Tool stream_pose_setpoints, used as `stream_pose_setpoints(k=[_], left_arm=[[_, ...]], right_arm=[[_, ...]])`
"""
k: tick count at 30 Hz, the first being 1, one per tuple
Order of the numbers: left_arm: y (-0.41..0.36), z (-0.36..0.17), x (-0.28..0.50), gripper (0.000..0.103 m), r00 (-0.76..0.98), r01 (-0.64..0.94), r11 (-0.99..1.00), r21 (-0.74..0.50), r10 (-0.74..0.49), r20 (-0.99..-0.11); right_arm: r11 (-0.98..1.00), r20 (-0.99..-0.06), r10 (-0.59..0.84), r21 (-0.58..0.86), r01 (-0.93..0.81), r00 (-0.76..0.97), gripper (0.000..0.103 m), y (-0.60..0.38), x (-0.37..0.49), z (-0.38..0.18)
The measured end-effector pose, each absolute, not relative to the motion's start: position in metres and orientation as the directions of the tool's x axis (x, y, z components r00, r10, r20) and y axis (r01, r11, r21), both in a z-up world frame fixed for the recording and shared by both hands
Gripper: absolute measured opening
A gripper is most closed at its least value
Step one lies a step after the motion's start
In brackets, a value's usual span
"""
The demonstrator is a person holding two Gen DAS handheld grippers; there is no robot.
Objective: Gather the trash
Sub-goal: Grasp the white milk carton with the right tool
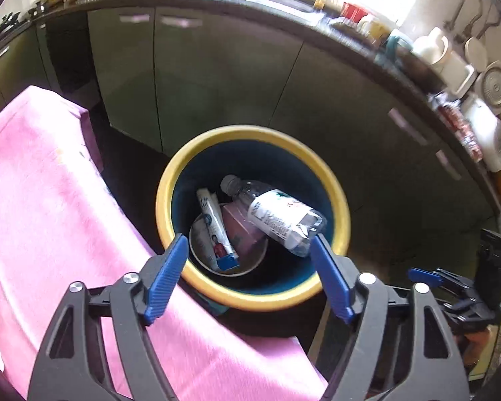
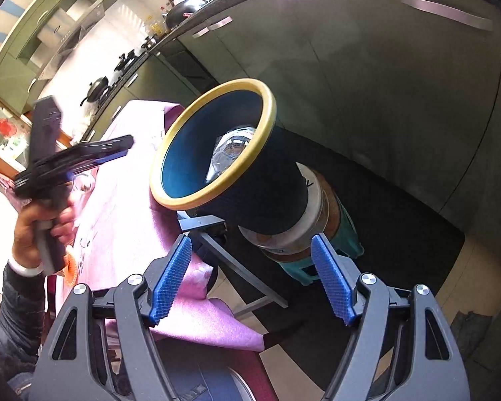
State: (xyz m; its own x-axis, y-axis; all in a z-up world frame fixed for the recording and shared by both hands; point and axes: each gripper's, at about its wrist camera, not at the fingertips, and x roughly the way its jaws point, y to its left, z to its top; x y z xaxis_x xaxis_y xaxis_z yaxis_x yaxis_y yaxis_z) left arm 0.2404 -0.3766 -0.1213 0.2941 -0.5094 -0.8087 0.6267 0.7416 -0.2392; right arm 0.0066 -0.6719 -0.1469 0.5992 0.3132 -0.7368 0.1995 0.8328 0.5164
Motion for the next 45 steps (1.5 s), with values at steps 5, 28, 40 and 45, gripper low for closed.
stream_pose_setpoints(k=[5, 28, 40, 45], left_arm=[[-0.310, -0.071, 0.180, 0.093, 0.422, 0.651, 0.718, -0.246, -0.612, -0.669], [0.022, -0.035, 0.015, 0.096, 0.873, 0.127, 0.978, -0.164, -0.189, -0.450], [0.030, -0.046, 0.007, 0.096, 0.859, 0.153, 0.968, -0.197, -0.230, -0.458], [0.033, -0.052, 0.013, 0.096, 0.847, 0.144, 0.966, -0.213, -0.232, -0.479]], right_arm=[[0.842, -0.745, 0.336, 0.512, 0.170, 0.577, 0.074, -0.658, 0.020, -0.147], [0.674, -0.678, 0.626, 0.221, -0.705, 0.385, 0.086, -0.340, 0.091, -0.045], [0.374, -0.769, 0.619, 0.115, -0.920, 0.156, 0.087, -0.215, 0.147, -0.079], [0.322, -0.780, 0.622, 0.175, -0.930, 0.069, 0.059, -0.201, 0.164, -0.092]])
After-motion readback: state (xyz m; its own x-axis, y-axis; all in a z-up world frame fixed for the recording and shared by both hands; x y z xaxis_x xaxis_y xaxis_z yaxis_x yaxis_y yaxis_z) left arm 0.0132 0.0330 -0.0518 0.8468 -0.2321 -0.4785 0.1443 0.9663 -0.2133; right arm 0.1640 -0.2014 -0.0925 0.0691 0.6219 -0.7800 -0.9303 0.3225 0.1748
